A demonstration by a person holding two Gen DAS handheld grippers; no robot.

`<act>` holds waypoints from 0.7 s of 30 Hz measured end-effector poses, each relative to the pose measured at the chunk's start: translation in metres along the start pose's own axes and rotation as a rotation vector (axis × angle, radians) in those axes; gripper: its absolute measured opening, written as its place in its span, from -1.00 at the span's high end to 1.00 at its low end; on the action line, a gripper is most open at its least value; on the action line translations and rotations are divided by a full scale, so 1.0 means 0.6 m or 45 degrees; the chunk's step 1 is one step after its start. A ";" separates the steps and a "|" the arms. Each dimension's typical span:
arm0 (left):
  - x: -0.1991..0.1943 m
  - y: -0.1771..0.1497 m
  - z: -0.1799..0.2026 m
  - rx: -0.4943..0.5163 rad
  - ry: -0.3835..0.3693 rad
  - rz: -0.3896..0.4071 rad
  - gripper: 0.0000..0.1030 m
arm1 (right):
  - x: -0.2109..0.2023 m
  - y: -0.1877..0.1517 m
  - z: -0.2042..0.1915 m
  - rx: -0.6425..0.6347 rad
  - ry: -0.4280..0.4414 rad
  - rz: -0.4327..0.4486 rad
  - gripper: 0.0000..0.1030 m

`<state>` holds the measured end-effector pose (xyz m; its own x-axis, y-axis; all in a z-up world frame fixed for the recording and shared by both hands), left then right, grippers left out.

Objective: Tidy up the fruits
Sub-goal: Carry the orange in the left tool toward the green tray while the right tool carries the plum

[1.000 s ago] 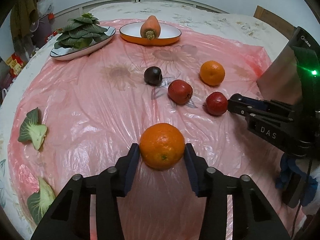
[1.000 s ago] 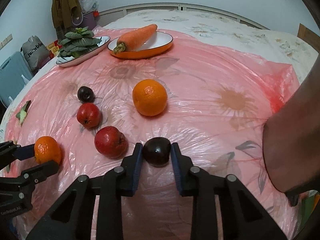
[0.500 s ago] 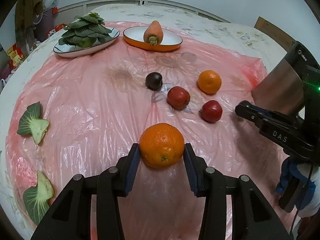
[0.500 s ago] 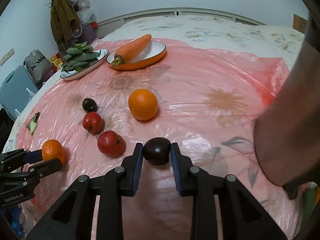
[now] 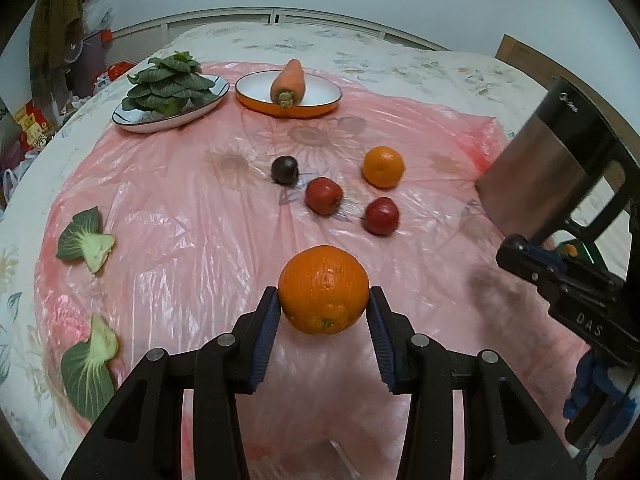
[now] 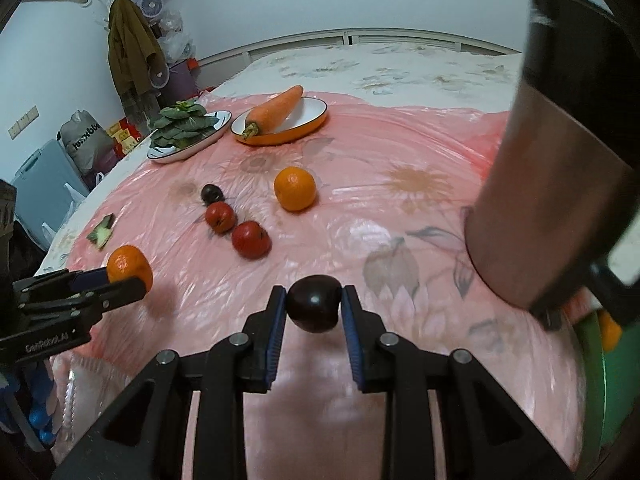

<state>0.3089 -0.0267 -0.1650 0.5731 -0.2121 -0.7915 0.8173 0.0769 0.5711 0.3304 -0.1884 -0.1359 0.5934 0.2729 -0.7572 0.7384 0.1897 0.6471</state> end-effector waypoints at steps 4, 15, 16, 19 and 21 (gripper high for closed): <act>-0.023 -0.010 0.018 0.006 -0.007 0.008 0.25 | -0.039 -0.024 0.004 0.008 -0.009 0.008 0.61; -0.072 -0.046 0.097 0.082 -0.024 0.014 0.25 | -0.145 -0.083 0.050 0.061 -0.062 0.052 0.61; -0.075 -0.049 0.109 0.094 -0.031 0.012 0.25 | -0.155 -0.089 0.059 0.072 -0.070 0.058 0.61; -0.084 -0.057 0.145 0.128 -0.050 0.010 0.25 | -0.181 -0.102 0.085 0.100 -0.094 0.074 0.61; -0.088 -0.061 0.172 0.154 -0.065 0.007 0.25 | -0.200 -0.112 0.108 0.124 -0.113 0.088 0.61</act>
<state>0.2424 -0.1189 -0.1217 0.5714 -0.2619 -0.7777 0.7989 -0.0390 0.6002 0.2304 -0.2948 -0.0944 0.6665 0.1971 -0.7190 0.7201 0.0796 0.6893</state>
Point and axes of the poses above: each gripper's, at about its wrist camera, not at the fingertips, and x roughly the way its jaws point, z to its right, y to its top, the point moved 10 cm from there along x, roughly the way its jaws point, and after that the axes turned 3 degrees about -x, right-handed, at the moved point
